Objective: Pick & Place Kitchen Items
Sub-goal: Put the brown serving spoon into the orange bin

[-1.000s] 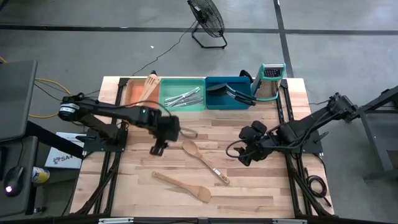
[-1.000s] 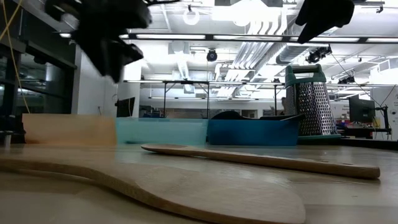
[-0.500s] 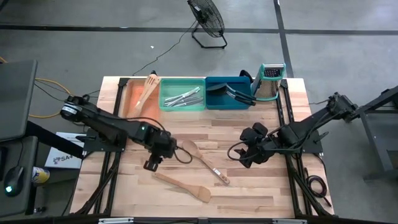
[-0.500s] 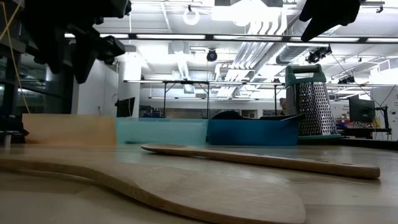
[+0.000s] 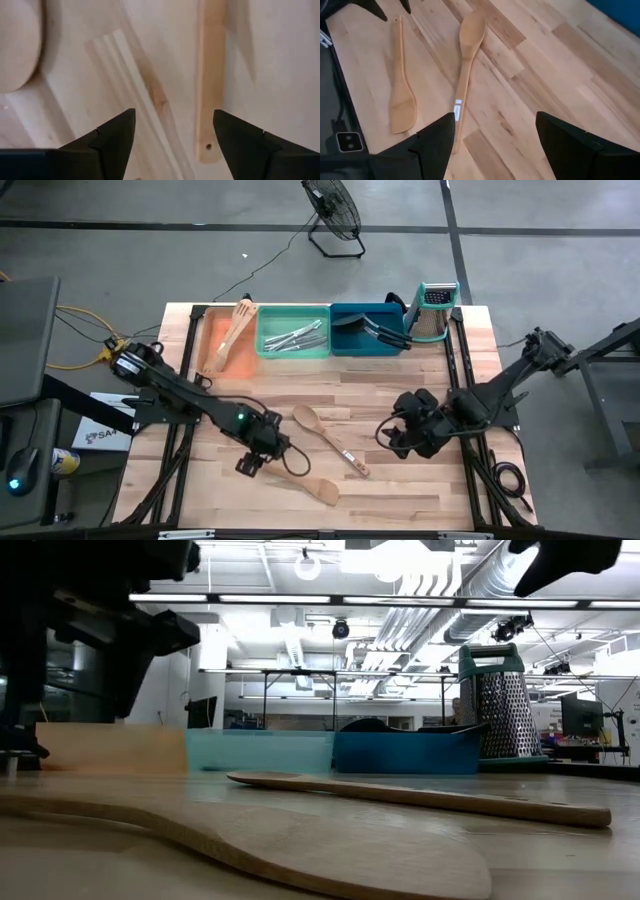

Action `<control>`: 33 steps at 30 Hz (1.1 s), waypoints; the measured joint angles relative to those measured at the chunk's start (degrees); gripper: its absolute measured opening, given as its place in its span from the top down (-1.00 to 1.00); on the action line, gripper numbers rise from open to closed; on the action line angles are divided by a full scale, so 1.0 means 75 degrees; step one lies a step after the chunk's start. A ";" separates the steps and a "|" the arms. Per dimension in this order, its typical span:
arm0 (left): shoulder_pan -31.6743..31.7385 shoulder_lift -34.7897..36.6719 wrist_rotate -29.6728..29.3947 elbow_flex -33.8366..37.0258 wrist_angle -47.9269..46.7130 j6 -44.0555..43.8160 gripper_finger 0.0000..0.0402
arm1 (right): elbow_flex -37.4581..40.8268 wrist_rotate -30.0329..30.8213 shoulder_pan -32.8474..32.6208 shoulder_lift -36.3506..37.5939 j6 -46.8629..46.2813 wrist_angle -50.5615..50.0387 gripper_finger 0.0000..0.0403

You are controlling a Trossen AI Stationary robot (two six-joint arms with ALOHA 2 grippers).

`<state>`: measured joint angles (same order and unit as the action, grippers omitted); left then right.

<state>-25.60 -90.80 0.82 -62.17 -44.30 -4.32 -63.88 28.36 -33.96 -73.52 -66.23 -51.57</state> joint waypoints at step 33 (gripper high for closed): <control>-0.1338 -0.1724 -0.0657 -0.0035 0.0389 -0.1330 -0.31 | 0.0000 -0.0055 -0.0238 -0.1058 -0.0834 0.0193 -0.34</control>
<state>-35.64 -103.74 -4.11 -62.43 -41.38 -14.29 -63.88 27.94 -35.75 -81.45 -72.49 -50.13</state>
